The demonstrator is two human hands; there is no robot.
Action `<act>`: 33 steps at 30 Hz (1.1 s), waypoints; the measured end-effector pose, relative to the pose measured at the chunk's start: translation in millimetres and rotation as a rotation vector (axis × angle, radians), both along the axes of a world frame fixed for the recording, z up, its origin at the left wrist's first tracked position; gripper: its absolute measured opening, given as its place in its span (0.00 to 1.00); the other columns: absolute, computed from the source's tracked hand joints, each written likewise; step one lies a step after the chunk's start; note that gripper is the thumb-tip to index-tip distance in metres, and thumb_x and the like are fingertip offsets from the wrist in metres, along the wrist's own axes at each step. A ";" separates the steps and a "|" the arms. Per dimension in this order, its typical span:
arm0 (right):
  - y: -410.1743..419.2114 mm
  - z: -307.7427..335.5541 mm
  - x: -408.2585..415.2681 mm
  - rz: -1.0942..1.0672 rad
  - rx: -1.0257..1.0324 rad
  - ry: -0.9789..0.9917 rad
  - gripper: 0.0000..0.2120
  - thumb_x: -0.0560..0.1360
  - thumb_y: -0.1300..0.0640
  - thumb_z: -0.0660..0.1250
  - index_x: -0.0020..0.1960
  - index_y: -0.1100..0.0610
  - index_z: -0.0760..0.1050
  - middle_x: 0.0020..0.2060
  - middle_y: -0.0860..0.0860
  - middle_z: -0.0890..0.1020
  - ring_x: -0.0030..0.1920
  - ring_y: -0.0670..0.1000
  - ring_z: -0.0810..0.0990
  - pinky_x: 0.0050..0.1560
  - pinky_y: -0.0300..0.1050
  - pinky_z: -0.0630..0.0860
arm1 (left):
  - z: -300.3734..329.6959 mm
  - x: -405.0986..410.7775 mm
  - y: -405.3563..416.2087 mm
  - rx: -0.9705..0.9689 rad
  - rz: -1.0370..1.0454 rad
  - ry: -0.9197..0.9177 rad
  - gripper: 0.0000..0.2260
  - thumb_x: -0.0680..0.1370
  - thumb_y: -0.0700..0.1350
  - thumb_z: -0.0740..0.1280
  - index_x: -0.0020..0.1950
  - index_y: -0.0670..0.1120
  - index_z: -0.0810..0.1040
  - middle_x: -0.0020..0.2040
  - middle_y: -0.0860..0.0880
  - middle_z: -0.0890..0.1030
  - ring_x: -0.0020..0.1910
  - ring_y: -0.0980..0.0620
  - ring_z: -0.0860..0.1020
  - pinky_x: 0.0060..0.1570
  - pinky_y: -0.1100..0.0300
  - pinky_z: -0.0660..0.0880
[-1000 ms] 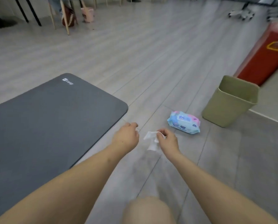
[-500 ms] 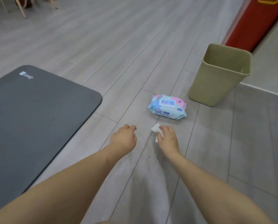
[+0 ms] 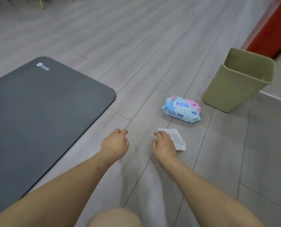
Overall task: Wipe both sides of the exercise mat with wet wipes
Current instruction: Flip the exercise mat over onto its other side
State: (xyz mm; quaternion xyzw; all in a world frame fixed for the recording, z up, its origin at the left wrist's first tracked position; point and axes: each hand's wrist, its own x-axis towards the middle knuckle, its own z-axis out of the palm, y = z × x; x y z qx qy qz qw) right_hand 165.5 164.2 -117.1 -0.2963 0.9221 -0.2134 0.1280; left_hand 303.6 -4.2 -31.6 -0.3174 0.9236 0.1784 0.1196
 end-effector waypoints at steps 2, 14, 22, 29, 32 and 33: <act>-16.6 10.4 18.0 0.022 -0.073 0.031 0.16 0.79 0.57 0.63 0.64 0.60 0.79 0.60 0.57 0.80 0.60 0.62 0.78 0.59 0.57 0.77 | 10.0 18.9 -8.4 -0.014 0.026 0.022 0.21 0.84 0.49 0.54 0.77 0.51 0.65 0.72 0.48 0.69 0.66 0.44 0.73 0.60 0.49 0.74; -165.4 114.9 179.0 0.424 -0.274 0.183 0.18 0.77 0.52 0.58 0.59 0.59 0.79 0.54 0.56 0.80 0.55 0.62 0.79 0.53 0.57 0.80 | 93.6 228.3 -89.6 -0.260 0.207 0.078 0.20 0.84 0.51 0.55 0.76 0.51 0.66 0.74 0.49 0.69 0.71 0.45 0.70 0.65 0.49 0.69; -282.4 225.7 340.5 0.691 -0.396 0.282 0.12 0.79 0.58 0.66 0.62 0.59 0.79 0.55 0.56 0.80 0.57 0.61 0.79 0.53 0.54 0.78 | 174.1 424.8 -156.2 -0.412 0.468 0.103 0.18 0.83 0.52 0.57 0.72 0.50 0.70 0.69 0.48 0.73 0.68 0.44 0.73 0.62 0.48 0.72; -326.7 268.3 494.0 0.810 -0.414 0.277 0.13 0.82 0.55 0.63 0.64 0.57 0.77 0.59 0.55 0.79 0.59 0.58 0.78 0.56 0.51 0.75 | 190.6 605.0 -170.3 -0.438 0.589 0.082 0.18 0.84 0.51 0.55 0.74 0.51 0.68 0.69 0.49 0.72 0.67 0.46 0.72 0.61 0.49 0.72; -338.8 271.4 563.5 0.855 -0.410 0.274 0.12 0.82 0.55 0.62 0.62 0.56 0.77 0.58 0.53 0.78 0.59 0.56 0.77 0.54 0.50 0.76 | 199.2 680.3 -183.4 -0.442 0.633 0.082 0.19 0.84 0.50 0.55 0.75 0.52 0.67 0.70 0.49 0.72 0.68 0.46 0.72 0.61 0.48 0.72; -342.2 271.2 587.3 0.869 -0.409 0.268 0.12 0.82 0.54 0.62 0.62 0.56 0.77 0.58 0.52 0.78 0.58 0.56 0.77 0.54 0.50 0.77 | 202.1 703.5 -188.7 -0.446 0.641 0.078 0.19 0.84 0.50 0.55 0.75 0.52 0.67 0.70 0.49 0.72 0.68 0.46 0.72 0.61 0.48 0.72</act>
